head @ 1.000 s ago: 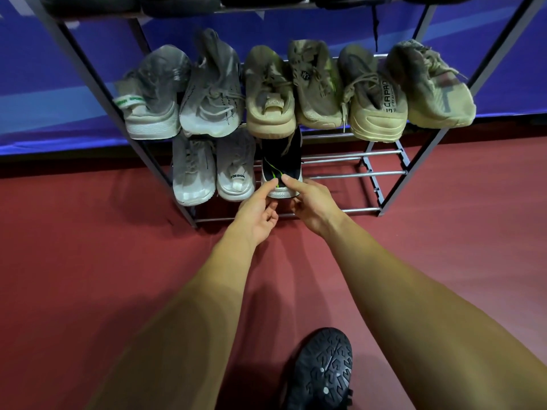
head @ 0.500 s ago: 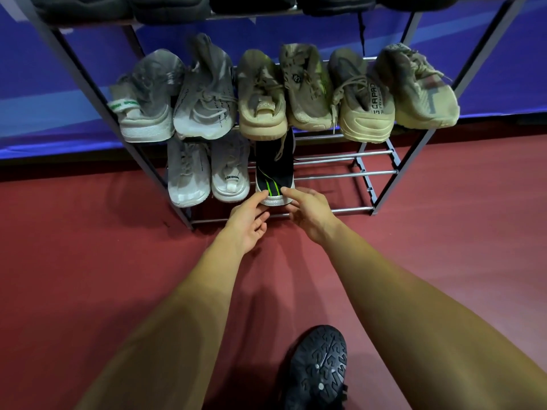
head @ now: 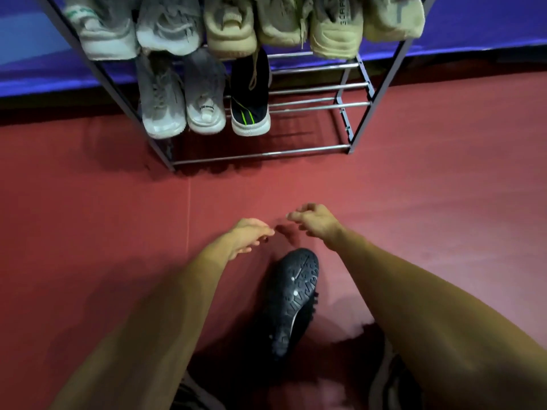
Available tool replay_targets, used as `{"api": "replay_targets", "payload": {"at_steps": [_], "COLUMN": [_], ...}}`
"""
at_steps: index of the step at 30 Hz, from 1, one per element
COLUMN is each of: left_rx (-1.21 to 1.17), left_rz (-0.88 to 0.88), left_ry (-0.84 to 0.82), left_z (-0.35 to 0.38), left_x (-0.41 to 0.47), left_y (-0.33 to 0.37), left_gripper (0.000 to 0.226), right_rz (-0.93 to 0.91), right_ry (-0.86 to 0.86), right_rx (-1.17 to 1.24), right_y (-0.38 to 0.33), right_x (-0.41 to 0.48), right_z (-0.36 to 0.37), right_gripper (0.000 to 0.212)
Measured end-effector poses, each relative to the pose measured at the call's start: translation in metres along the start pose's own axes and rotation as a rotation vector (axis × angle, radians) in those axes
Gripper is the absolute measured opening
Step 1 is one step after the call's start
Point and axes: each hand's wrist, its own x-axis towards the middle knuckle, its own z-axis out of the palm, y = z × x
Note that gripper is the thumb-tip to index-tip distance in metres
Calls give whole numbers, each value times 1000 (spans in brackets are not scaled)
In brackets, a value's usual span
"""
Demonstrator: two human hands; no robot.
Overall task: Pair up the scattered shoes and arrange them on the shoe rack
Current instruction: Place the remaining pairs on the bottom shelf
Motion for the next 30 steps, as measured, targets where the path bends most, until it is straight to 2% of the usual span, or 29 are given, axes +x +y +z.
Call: {"api": "replay_targets", "payload": {"at_steps": [4, 7, 9, 11, 14, 16, 19, 22, 27, 30], "left_rx": [101, 120, 97, 79, 118, 129, 13, -72, -107, -109], "left_rz": [-85, -136, -149, -152, -153, -151, -180, -144, -74, -35], "left_ry": [4, 20, 39, 29, 28, 31, 22, 22, 78, 115], "left_z": [28, 45, 52, 60, 67, 67, 61, 49, 31, 17], "left_x": [-9, -15, -16, -16, -15, -14, -21, -26, -32, -38], "left_y": [-48, -75, -87, -95, -100, -100, -95, -85, -52, -26], "left_gripper": [16, 15, 25, 42, 50, 50, 58, 64, 47, 48], "right_rz": [79, 145, 160, 214, 307, 328, 308, 258, 155, 58], "right_ry": [-34, -39, 9, 61, 60, 35, 22, 42, 83, 87], "right_rx": [-234, -375, -445, -453, -361, -255, -224, -183, -91, -84], "right_y": [56, 87, 98, 106, 110, 109, 101, 84, 43, 12], "right_x": [-7, -11, -13, -15, -17, -18, -17, -15, -17, -21], "right_z": [4, 7, 7, 9, 14, 15, 11, 7, 8, 5], "right_gripper": [39, 58, 63, 70, 84, 75, 50, 36, 33, 36]}}
